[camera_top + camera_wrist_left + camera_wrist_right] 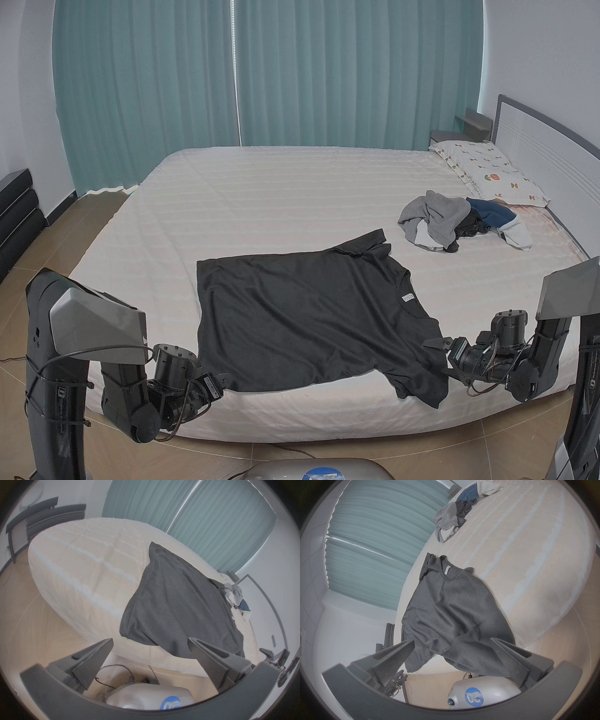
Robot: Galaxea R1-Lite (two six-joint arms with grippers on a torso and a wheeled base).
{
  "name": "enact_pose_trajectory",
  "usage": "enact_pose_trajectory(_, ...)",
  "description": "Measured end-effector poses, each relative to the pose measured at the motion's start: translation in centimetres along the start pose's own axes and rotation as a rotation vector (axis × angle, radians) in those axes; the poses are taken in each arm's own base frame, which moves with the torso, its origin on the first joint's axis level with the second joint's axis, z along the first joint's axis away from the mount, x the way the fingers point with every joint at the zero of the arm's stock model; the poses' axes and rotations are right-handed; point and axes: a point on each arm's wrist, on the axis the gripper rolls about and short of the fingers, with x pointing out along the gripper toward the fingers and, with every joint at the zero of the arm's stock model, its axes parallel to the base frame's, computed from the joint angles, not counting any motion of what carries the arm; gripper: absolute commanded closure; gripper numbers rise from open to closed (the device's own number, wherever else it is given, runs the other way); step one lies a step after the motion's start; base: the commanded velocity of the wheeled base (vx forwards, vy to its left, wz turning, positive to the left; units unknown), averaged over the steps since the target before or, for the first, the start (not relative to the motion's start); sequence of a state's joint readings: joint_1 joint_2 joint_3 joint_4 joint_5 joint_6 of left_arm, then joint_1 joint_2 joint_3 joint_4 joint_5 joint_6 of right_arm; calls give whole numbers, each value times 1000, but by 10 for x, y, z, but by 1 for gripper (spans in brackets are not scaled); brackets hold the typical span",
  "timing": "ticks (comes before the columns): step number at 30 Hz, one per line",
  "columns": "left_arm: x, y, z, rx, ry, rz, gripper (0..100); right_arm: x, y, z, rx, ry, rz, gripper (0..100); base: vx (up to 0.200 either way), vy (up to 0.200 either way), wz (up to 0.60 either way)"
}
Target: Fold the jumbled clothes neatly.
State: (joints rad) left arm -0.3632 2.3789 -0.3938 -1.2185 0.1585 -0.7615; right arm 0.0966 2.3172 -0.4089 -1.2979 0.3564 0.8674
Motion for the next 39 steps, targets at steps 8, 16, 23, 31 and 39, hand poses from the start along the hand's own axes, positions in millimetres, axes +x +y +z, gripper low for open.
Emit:
enact_pose_trajectory(8, 11, -3, -4, 23, -48, -8, 0, 0, 0, 0, 0, 1, -1, 0, 0, 0, 0)
enact_pose_trajectory(16, 14, 0, -8, 33, -38, 1, 100, 0, 0, 0, 0, 1, -1, 0, 0, 0, 0)
enact_pose_trajectory(23, 14, 2, -8, 24, -38, 8, 100, 0, 0, -1, 0, 0, -3, 0, 0, 0, 0)
enact_pose_trajectory(31, 0, 12, -3, 3, -45, 34, 100, 2, 0, -4, -7, 8, -9, 0, 0, 0, 0)
enact_pose_trajectory(39, -10, 16, 4, -21, -63, 35, 100, 3, -2, -3, -14, -18, -34, 0, 0, 0, 0)
